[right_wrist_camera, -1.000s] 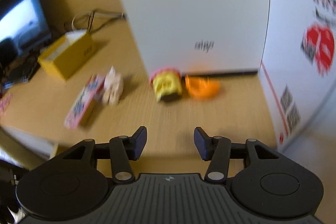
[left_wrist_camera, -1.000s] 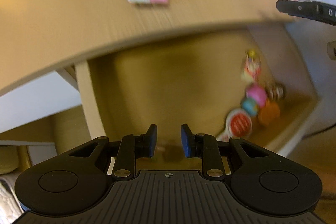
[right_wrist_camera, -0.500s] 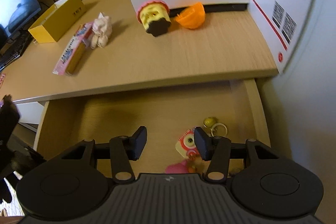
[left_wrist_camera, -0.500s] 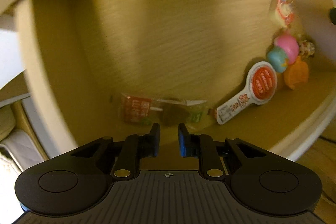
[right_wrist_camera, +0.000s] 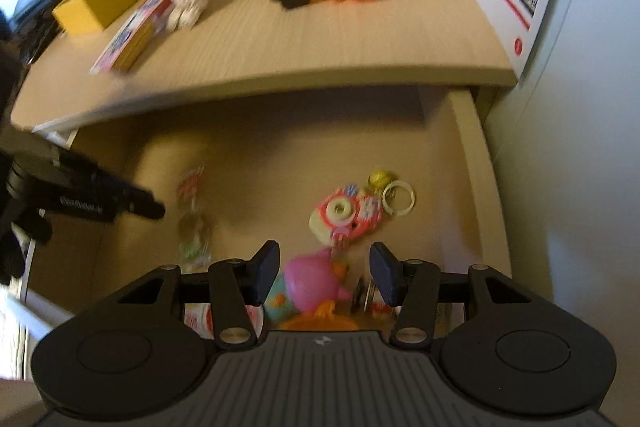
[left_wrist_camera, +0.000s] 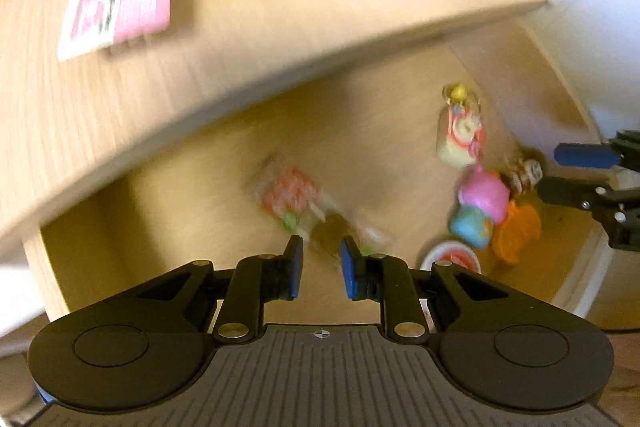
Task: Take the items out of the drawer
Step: 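Grasp the clear red-labelled snack packet in the drawer with left gripper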
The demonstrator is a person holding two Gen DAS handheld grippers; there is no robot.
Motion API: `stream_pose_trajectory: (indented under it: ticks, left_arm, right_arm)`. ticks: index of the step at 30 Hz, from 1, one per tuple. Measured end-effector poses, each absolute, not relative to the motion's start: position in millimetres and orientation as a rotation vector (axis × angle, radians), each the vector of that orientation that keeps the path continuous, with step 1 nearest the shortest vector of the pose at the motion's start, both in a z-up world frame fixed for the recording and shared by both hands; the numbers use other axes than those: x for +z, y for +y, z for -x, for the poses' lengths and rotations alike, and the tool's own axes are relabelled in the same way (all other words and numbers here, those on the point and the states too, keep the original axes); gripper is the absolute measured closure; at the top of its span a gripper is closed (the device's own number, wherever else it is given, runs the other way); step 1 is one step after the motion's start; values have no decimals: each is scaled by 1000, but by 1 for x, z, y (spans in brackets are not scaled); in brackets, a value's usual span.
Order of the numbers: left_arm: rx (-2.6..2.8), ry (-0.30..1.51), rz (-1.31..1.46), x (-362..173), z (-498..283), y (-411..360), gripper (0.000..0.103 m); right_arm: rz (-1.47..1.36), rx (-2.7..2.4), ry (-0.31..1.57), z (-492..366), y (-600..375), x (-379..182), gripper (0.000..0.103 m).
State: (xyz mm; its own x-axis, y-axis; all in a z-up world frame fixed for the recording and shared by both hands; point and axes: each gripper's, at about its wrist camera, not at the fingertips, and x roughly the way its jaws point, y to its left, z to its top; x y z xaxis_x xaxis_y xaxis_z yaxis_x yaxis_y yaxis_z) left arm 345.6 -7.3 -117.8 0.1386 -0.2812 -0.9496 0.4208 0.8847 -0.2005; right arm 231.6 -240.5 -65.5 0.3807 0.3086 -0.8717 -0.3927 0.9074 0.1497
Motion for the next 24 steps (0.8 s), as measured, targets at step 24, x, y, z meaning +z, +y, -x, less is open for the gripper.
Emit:
stream_pose_trajectory:
  ticks: [24]
  left_arm:
    - [-280,1330,-48,-151,-338,-49,48]
  right_arm:
    - [36,478,1166,-184,-253,-76,39]
